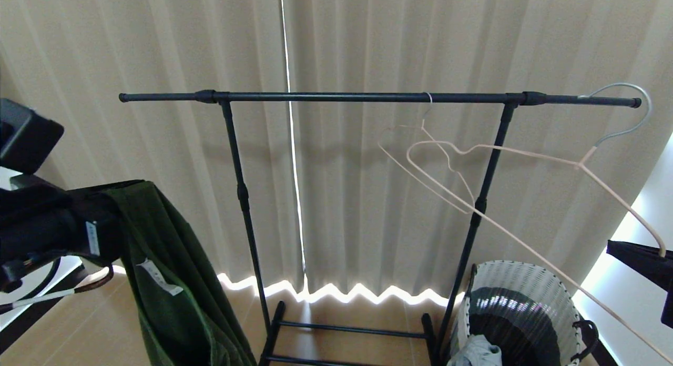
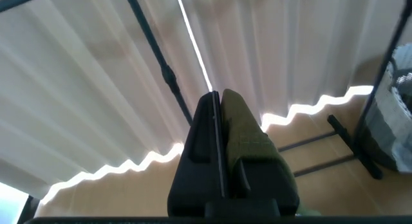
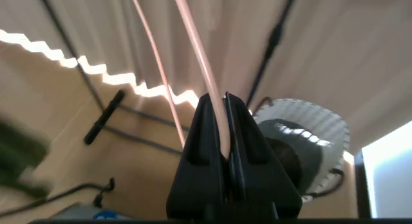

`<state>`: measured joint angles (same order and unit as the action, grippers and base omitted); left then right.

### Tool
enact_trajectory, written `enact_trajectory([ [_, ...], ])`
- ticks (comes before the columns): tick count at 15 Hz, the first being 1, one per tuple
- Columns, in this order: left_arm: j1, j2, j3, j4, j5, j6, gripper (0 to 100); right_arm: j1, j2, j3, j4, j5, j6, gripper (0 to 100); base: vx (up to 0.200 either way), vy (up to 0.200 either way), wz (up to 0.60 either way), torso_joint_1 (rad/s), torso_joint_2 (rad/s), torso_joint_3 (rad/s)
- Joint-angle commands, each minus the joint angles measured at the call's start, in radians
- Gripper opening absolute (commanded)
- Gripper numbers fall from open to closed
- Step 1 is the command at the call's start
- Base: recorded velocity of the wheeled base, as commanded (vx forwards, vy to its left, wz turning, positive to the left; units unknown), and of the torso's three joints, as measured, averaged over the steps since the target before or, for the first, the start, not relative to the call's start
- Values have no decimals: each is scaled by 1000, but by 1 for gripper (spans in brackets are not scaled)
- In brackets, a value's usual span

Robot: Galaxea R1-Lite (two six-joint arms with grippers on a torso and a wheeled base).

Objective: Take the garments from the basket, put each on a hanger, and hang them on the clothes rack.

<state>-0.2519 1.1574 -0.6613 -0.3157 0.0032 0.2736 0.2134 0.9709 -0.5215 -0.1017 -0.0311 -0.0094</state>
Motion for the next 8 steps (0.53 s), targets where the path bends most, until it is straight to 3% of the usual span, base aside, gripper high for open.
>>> enact_trajectory([
  [1,-52,108,-70,0,60,-4,0,35,55,-12,-4,0,0,0,0,0,0,0,0,0],
  [2,-78,173,-135,1,159,-17,0,64,101,-37,-6,0,2,0,0,0,0,0,0,0],
  [4,-90,246,-215,30,248,-37,0,116,169,-81,-6,-4,37,0,0,0,0,0,0,0],
  [6,-90,284,-287,87,255,-77,0,159,223,-120,-6,-12,88,0,0,0,0,0,0,0],
  [8,-109,311,-377,188,255,-163,0,213,272,-141,-7,-36,123,0,0,0,0,0,0,0],
])
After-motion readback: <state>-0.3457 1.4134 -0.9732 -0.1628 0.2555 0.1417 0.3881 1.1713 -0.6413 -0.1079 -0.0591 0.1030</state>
